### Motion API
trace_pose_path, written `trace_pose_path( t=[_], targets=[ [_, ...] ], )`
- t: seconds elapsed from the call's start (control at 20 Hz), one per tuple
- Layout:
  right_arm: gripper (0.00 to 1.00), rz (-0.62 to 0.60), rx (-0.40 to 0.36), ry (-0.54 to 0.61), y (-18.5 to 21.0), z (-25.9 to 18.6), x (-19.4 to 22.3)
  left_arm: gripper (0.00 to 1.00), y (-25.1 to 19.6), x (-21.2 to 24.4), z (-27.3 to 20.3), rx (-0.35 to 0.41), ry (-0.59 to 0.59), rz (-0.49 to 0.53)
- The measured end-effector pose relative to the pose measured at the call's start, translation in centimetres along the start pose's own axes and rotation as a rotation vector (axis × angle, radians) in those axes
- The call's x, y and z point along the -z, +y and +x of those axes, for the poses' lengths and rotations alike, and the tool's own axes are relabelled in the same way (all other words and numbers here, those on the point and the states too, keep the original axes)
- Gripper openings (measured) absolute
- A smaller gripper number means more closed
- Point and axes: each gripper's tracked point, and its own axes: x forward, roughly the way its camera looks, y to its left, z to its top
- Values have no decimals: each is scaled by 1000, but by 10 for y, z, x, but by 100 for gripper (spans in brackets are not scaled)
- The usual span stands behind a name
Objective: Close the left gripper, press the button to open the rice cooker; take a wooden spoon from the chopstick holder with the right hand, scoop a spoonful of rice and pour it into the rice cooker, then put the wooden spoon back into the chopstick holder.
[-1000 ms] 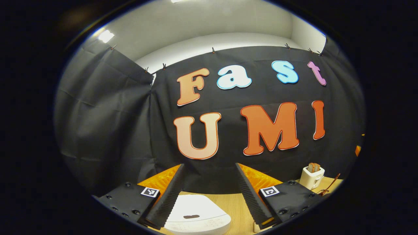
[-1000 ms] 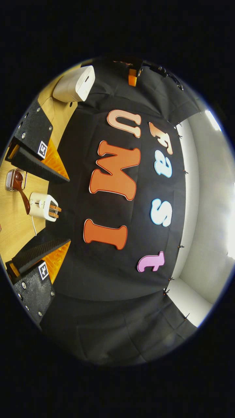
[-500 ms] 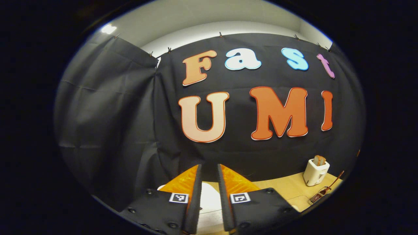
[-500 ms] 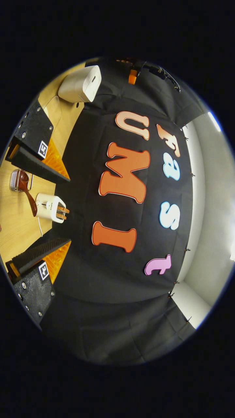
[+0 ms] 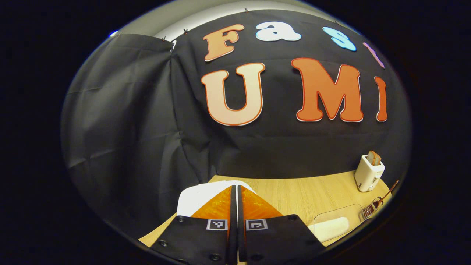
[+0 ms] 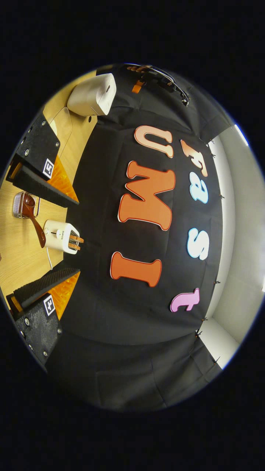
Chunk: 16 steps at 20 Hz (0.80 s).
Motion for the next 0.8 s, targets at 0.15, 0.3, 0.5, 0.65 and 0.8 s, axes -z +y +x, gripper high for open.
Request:
trace_pose_path(
  t=[0.15,0.3,0.5,0.65,0.8],
  targets=[
    [98,11,4,6,-5,2,0,4,1,24,9,12,109,-15],
    [98,7,26,15,-13,1,6,4,1,55,18,30,213,-63],
    [98,6,42,32,-19,2,13,4,0,84,30,44,318,-111],
    [99,16,51,45,-23,1,20,2,4,98,38,33,355,-137],
    [99,31,55,61,-25,1,26,2,7,114,39,40,406,-173]
  ],
)
